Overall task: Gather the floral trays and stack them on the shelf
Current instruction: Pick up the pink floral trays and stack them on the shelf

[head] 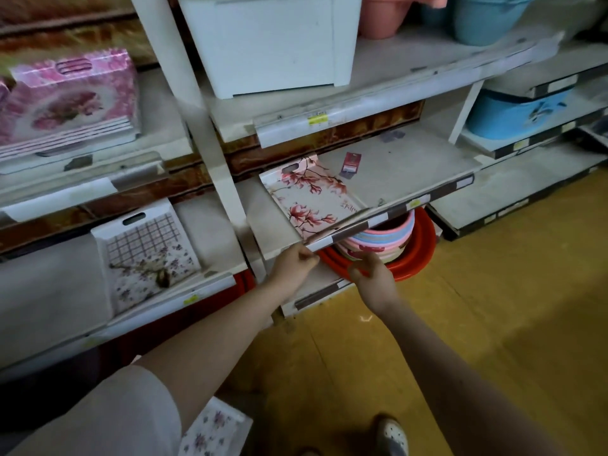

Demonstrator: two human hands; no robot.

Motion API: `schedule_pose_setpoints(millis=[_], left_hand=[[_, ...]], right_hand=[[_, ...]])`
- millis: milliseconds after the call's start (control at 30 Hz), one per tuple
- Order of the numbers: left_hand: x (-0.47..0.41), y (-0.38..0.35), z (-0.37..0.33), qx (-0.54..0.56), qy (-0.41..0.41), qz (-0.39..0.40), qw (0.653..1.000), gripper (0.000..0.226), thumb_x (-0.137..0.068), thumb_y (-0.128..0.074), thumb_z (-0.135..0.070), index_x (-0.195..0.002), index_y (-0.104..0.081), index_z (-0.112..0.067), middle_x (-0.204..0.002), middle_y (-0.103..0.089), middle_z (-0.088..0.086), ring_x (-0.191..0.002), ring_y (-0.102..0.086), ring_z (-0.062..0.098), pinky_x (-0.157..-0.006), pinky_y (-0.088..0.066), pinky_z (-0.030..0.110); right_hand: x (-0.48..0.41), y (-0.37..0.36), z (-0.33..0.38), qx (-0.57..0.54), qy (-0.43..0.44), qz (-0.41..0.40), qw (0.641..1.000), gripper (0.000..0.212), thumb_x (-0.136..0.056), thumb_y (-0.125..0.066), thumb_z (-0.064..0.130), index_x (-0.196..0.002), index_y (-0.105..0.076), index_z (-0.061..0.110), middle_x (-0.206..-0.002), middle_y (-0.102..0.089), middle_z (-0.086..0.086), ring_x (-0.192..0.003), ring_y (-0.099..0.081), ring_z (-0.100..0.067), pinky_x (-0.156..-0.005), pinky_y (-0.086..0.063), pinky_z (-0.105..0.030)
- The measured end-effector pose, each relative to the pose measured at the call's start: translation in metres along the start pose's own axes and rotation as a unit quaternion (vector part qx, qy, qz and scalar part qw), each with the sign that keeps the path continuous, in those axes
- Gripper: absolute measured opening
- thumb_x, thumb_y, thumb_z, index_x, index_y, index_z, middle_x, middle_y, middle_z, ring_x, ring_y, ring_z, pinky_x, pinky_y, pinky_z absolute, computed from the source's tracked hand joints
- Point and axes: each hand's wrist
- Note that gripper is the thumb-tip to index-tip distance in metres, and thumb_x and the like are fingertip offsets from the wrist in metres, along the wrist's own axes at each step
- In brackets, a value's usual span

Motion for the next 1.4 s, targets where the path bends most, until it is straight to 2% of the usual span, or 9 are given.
schedule_pose_setpoints(millis=[100,267,367,633,733,900,1033,1167,1400], left_hand=[[-0.013,-0.022,-0.022,0.016,0.031,-0.019,0.999,0.02,-0.088,-0.059,-0.026,-0.101,-0.059,-0.01,-0.092,-0.056,0.002,-0.088,-0.052,0.018,-0.068,-0.035,0.026],[-0.025,-0.061,-0.054,0.064,0.091,-0.055,0.992,0.014,-0.089,-0.059,-0.026,-0.095,-0.054,-0.014,-0.091,-0.056,0.007,-0.088,-0.053,0.022,-0.072,-0.039,0.029],[-0.029,-0.079,-0.059,0.087,0.123,-0.068,0.986,0.01,-0.09,-0.058,-0.023,-0.094,-0.054,-0.014,-0.092,-0.058,0.008,-0.092,-0.056,0.023,-0.083,-0.044,0.035],[-0.06,-0.088,-0.062,0.21,0.219,-0.125,0.945,0.028,-0.089,-0.057,-0.02,-0.113,-0.055,-0.005,-0.082,-0.056,0.005,-0.085,-0.055,0.023,-0.076,-0.042,0.033],[-0.078,-0.091,-0.06,0.222,0.225,-0.136,0.939,0.021,-0.09,-0.056,-0.018,-0.107,-0.053,-0.007,-0.08,-0.055,0.004,-0.082,-0.054,0.021,-0.069,-0.042,0.029],[-0.111,-0.105,-0.051,0.238,0.247,-0.123,0.931,0.008,-0.091,-0.052,-0.02,-0.089,-0.054,-0.013,-0.08,-0.057,0.005,-0.08,-0.054,0.021,-0.073,-0.043,0.033],[-0.16,-0.098,-0.044,0.245,0.272,-0.129,0.922,0.018,-0.09,-0.055,-0.02,-0.101,-0.057,-0.006,-0.081,-0.058,0.007,-0.071,-0.055,0.018,-0.066,-0.044,0.028],[-0.197,-0.107,-0.032,0.288,0.312,-0.148,0.893,0.013,-0.09,-0.056,-0.018,-0.096,-0.057,-0.007,-0.074,-0.057,0.004,-0.066,-0.054,0.016,-0.063,-0.044,0.027],[-0.218,-0.138,0.006,0.392,0.356,-0.196,0.825,0.014,-0.093,-0.053,-0.017,-0.08,-0.056,-0.015,-0.078,-0.056,0.006,-0.072,-0.055,0.019,-0.07,-0.047,0.032]], right_hand=[[-0.023,0.031,-0.012,-0.034,-0.008,0.005,0.999,0.04,-0.091,-0.053,0.016,-0.13,-0.047,0.011,-0.112,-0.06,-0.001,-0.098,-0.056,-0.019,-0.09,-0.048,-0.041],[-0.06,0.083,-0.033,-0.087,-0.022,0.02,0.996,0.031,-0.092,-0.052,0.014,-0.123,-0.051,0.009,-0.096,-0.059,0.005,-0.088,-0.054,-0.017,-0.088,-0.047,-0.043],[-0.078,0.099,-0.042,-0.108,-0.031,0.048,0.992,0.031,-0.092,-0.051,0.014,-0.123,-0.051,0.008,-0.104,-0.061,-0.001,-0.095,-0.057,-0.02,-0.09,-0.047,-0.043],[-0.126,0.11,-0.052,-0.121,-0.078,0.057,0.988,0.025,-0.092,-0.051,0.012,-0.116,-0.057,0.005,-0.112,-0.064,-0.021,-0.104,-0.059,-0.034,-0.093,-0.046,-0.045],[-0.148,0.105,-0.051,-0.136,-0.104,0.056,0.984,0.026,-0.09,-0.048,0.008,-0.107,-0.059,-0.008,-0.113,-0.06,-0.033,-0.111,-0.052,-0.046,-0.094,-0.043,-0.049],[-0.182,0.096,-0.058,-0.192,-0.182,0.057,0.963,0.026,-0.091,-0.047,0.006,-0.102,-0.058,-0.015,-0.115,-0.058,-0.037,-0.114,-0.051,-0.047,-0.102,-0.038,-0.052],[-0.232,0.086,-0.053,-0.235,-0.191,0.056,0.951,0.018,-0.093,-0.045,0.003,-0.093,-0.062,-0.004,-0.112,-0.065,-0.026,-0.108,-0.061,-0.037,-0.092,-0.048,-0.038],[-0.275,0.081,-0.066,-0.24,-0.202,0.07,0.947,0.03,-0.093,-0.048,0.008,-0.119,-0.054,-0.005,-0.125,-0.058,-0.025,-0.115,-0.058,-0.035,-0.083,-0.047,-0.034],[-0.328,0.069,-0.1,-0.289,-0.267,0.099,0.914,0.025,-0.096,-0.038,0.002,-0.112,-0.057,0.0,-0.126,-0.057,-0.023,-0.111,-0.057,-0.032,-0.089,-0.045,-0.031]])
Point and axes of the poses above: each hand's wrist, its own x-axis away from the middle knuckle, its own y-axis out of the back of the hand, z = x × y
